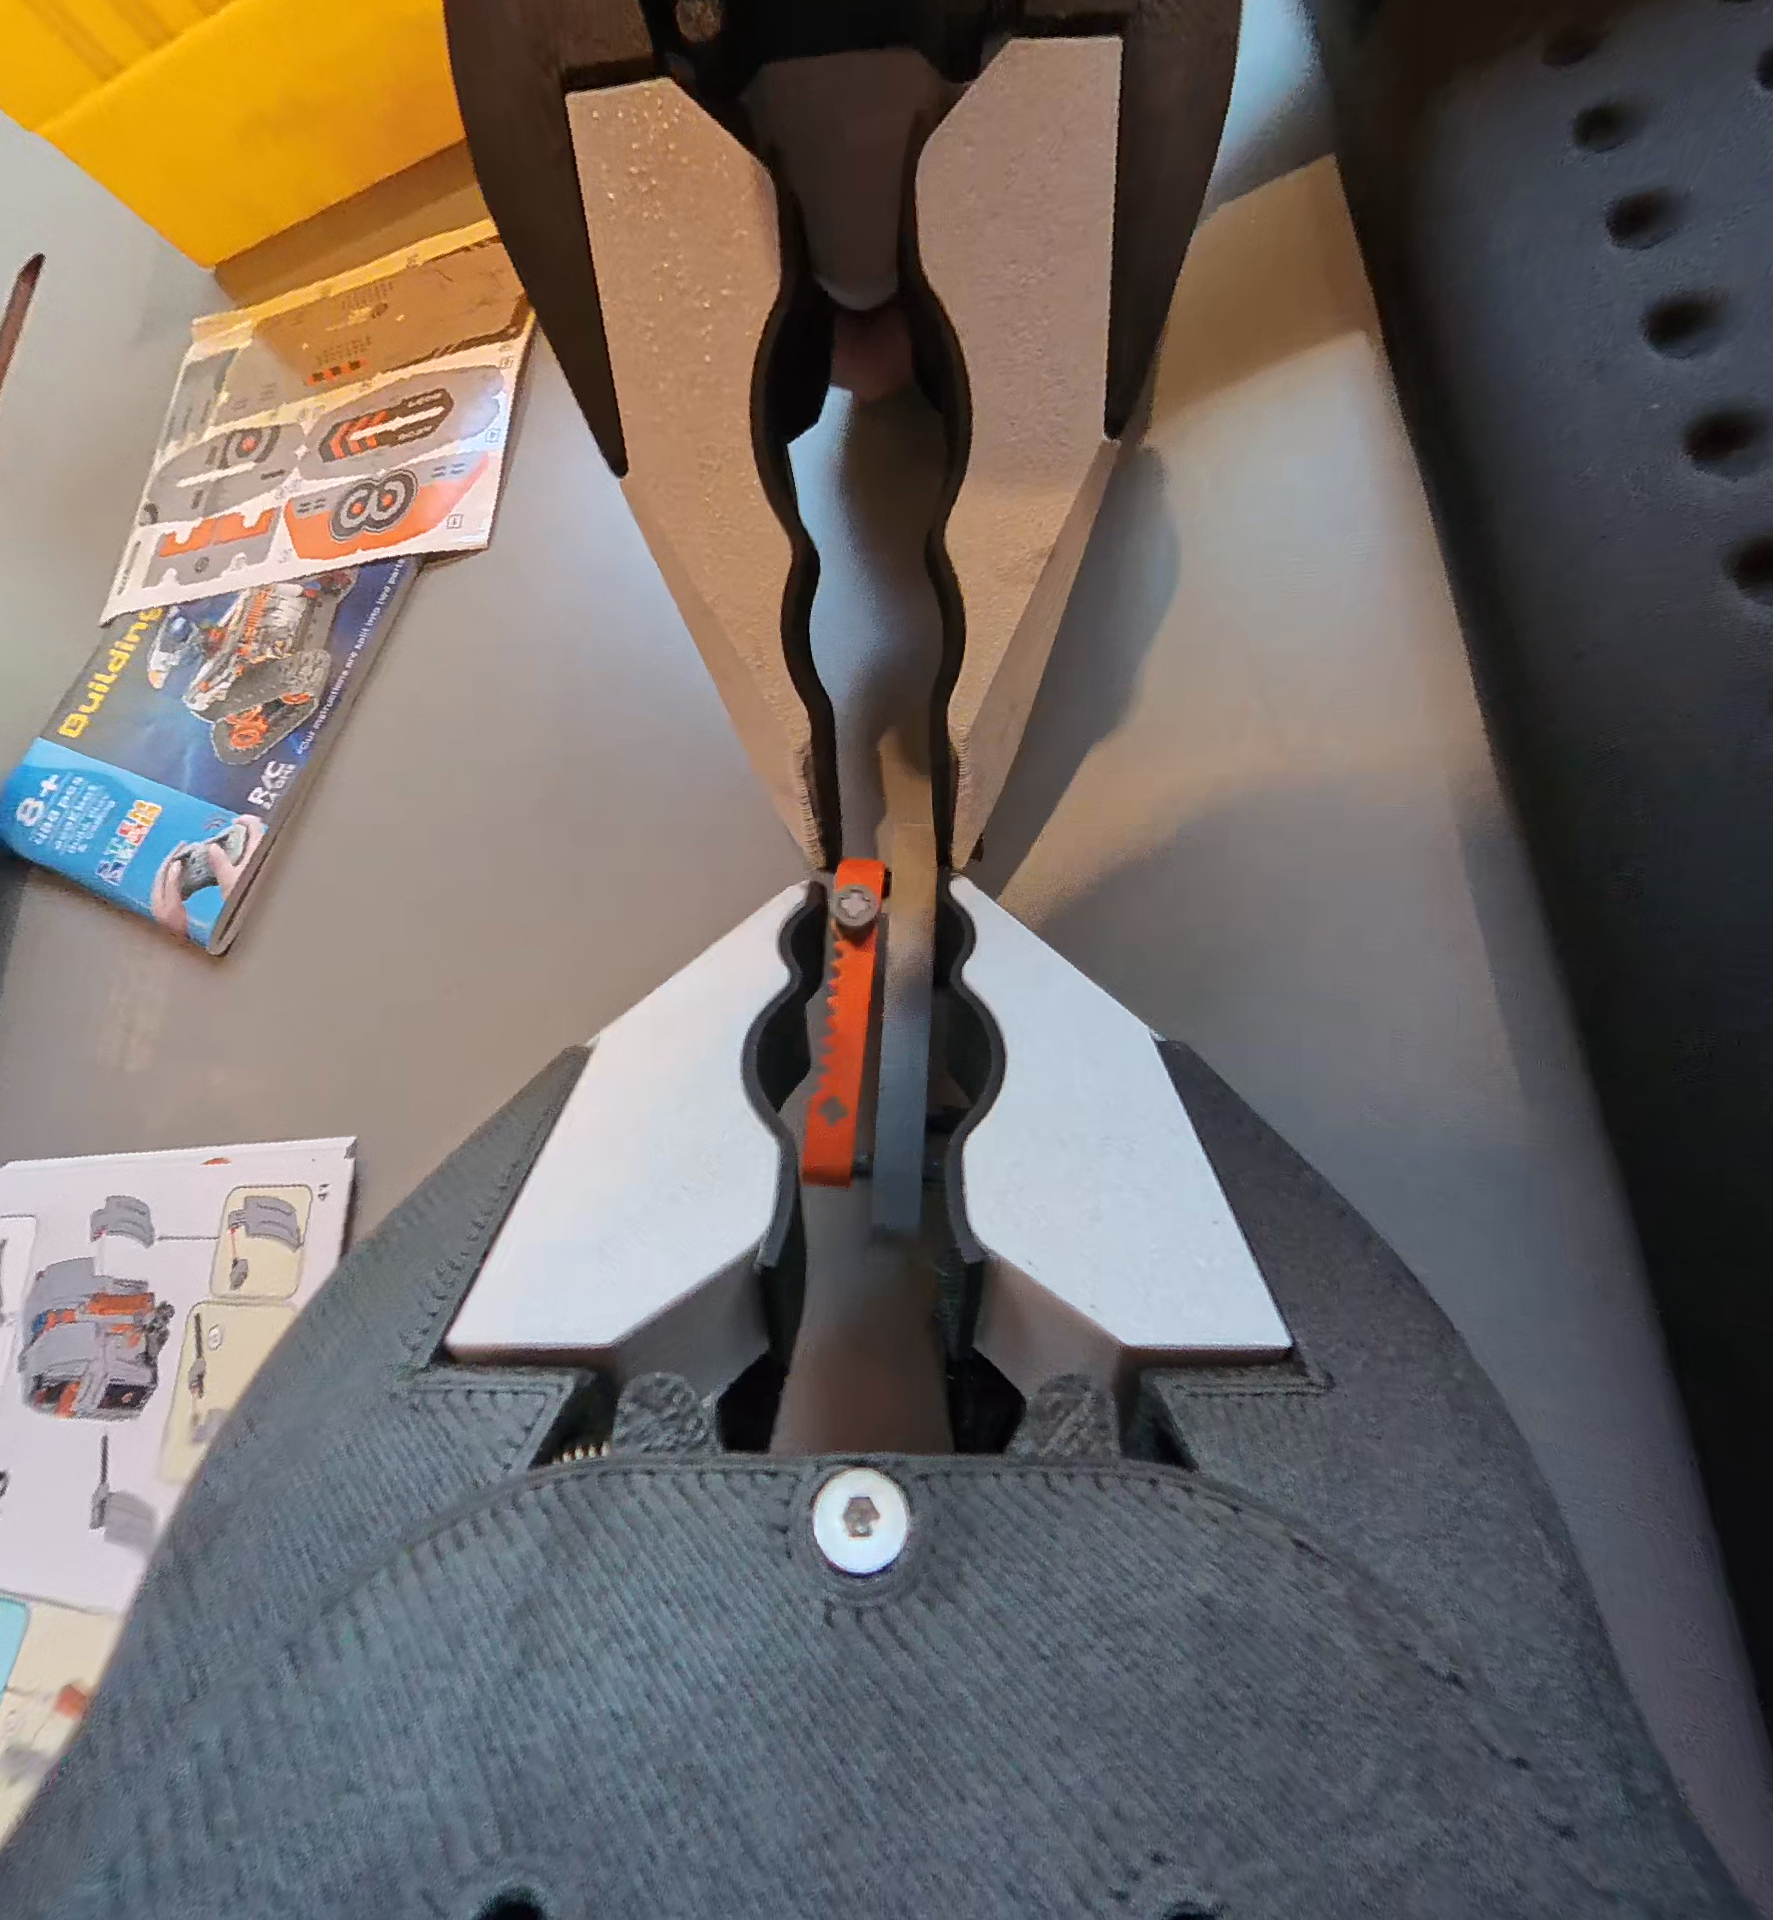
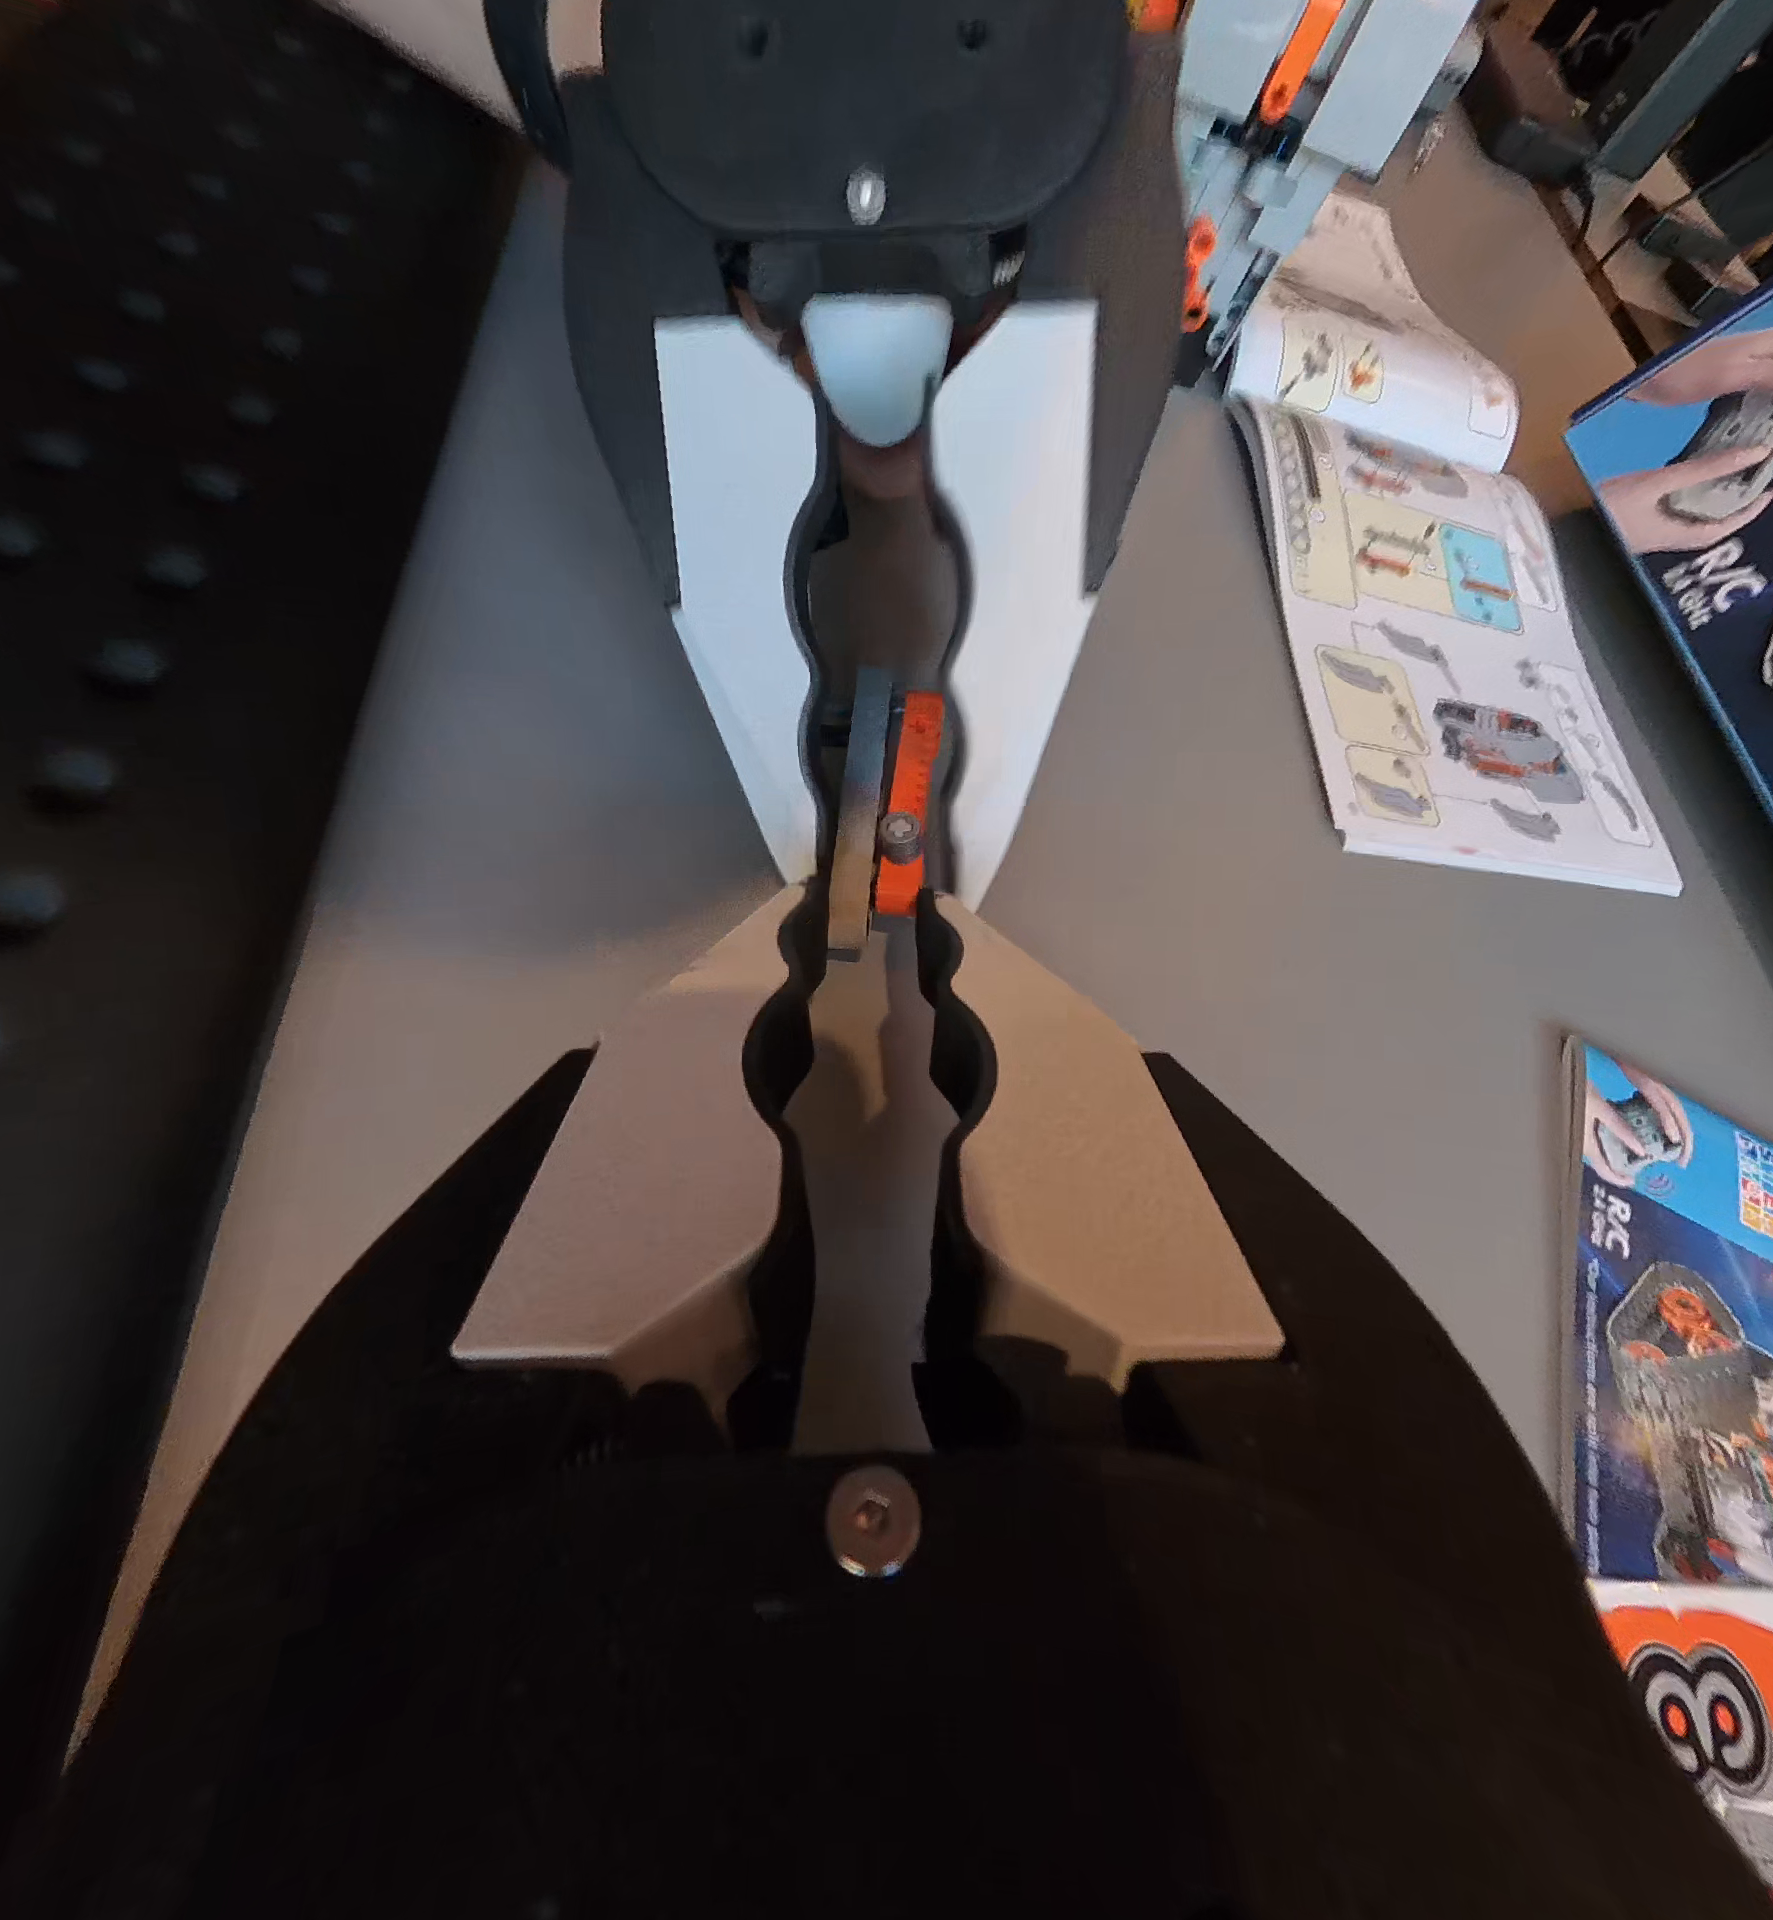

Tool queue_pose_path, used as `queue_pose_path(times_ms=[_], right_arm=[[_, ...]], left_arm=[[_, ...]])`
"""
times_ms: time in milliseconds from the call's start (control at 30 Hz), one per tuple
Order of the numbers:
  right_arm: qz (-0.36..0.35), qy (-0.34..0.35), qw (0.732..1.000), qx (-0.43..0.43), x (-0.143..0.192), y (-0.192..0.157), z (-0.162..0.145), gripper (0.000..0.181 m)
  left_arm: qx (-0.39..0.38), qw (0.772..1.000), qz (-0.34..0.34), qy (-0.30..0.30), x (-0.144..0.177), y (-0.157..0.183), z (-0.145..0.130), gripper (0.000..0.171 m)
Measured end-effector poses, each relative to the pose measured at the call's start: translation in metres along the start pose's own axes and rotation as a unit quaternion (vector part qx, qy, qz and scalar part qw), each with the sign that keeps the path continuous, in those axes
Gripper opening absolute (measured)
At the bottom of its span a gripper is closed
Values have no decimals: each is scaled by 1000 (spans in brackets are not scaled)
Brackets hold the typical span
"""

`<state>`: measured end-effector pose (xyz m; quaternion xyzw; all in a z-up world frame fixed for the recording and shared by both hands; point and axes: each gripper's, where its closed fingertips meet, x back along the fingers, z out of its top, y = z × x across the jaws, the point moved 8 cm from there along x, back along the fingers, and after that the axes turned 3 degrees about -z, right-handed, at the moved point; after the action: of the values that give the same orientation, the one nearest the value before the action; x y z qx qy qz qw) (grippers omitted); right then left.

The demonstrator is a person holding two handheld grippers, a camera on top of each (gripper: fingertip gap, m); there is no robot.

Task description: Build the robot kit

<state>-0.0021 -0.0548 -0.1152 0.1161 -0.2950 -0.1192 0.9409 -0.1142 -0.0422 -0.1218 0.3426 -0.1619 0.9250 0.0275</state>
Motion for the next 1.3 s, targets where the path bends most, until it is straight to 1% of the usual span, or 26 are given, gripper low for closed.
queue_pose_path(times_ms=[33,67,100,200,267,367,467,633,767,867,967,1100,1300], right_arm=[[-1,-21,1000,6,-2,-1,-3,14],[-4,-23,1000,12,-2,-1,-4,15],[-8,-19,1000,17,-1,-2,-3,15],[-16,-21,999,27,-1,-4,-3,15],[-19,-21,999,31,-1,-5,-3,15],[-22,-22,999,37,-1,-5,-2,15],[-20,-18,999,27,-1,-5,-2,15],[-23,-18,999,26,-1,-4,-2,15],[-27,-31,998,49,-6,-5,-2,15],[-21,-35,999,29,-5,-4,-3,16],[-24,-46,998,35,-4,-4,-2,15],[-19,-52,998,26,-4,-4,-1,14],[-10,-58,998,32,-4,-7,1,14]], left_arm=[[7,1000,2,-2,2,-1,-1,26],[21,1000,-8,-2,6,-1,-1,35],[38,999,-23,0,10,-2,-3,38],[66,996,-55,-6,26,-4,-12,34],[73,995,-69,-11,35,-5,-18,31],[43,997,-67,-19,42,-4,-23,27],[14,998,-54,-26,40,-3,-26,19],[-8,999,-47,-15,39,-3,-28,19],[-14,999,-50,-2,35,-1,-26,19],[-26,999,-46,-3,33,0,-25,18],[-43,998,-39,-5,32,1,-24,16],[-27,998,-56,-5,32,0,-25,15],[-36,997,-67,-12,33,3,-23,14]])
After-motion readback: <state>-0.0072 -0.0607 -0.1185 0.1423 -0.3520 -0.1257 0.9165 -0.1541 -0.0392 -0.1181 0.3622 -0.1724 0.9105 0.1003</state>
